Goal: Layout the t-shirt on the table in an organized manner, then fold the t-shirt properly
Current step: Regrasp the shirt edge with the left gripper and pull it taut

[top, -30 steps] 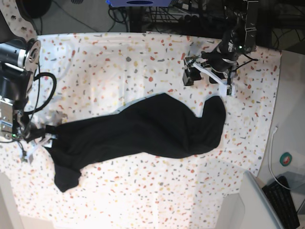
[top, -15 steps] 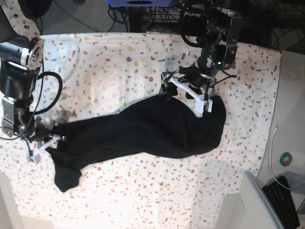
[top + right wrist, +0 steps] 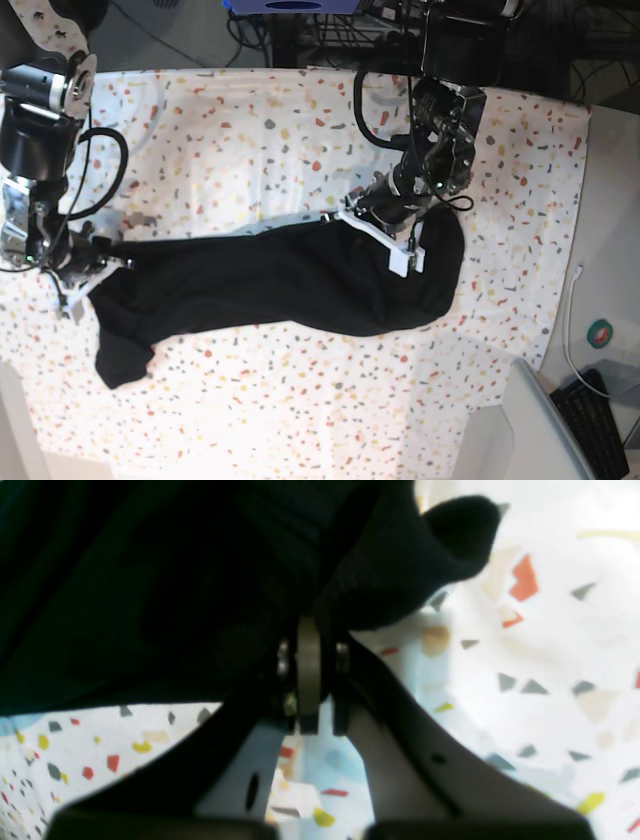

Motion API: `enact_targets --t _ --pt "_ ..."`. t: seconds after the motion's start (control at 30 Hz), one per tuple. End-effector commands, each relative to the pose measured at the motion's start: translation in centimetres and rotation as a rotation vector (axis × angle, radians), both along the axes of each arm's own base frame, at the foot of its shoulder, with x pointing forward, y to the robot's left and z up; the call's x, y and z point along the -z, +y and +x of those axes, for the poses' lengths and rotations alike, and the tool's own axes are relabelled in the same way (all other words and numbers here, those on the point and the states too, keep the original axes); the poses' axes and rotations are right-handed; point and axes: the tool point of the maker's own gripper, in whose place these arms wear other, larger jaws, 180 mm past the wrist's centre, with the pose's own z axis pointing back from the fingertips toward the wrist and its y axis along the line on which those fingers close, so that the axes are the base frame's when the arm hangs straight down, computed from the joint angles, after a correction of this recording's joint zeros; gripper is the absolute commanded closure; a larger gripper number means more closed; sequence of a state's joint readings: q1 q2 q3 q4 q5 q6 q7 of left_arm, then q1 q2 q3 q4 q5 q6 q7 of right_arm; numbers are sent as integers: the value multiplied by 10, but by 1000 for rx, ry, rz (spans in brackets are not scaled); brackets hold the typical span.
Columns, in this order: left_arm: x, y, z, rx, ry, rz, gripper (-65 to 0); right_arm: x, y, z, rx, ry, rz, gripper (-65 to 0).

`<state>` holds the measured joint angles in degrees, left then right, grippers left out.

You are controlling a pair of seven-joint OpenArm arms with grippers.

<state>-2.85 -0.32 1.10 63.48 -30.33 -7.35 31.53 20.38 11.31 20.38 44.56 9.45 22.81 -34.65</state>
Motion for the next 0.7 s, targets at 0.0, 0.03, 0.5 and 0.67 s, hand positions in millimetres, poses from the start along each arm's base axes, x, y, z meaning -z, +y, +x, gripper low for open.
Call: enact_targets --t 0.0,0.03,0.5,0.67 --pt "-7 -3 -2 28 9 2 0 -20 -10 17 4 -57 -21 0" --pt "-17 -2 -4 42 4 3 0 -21 -13 15 0 -51 -30 0" --pt "-156 13 63 -14 -158 -99 0 -66 -50 -47 -92 64 -262 0" --pt "-167 -10 112 3 -160 -167 0 -82 -50 -67 -118 85 -322 0"
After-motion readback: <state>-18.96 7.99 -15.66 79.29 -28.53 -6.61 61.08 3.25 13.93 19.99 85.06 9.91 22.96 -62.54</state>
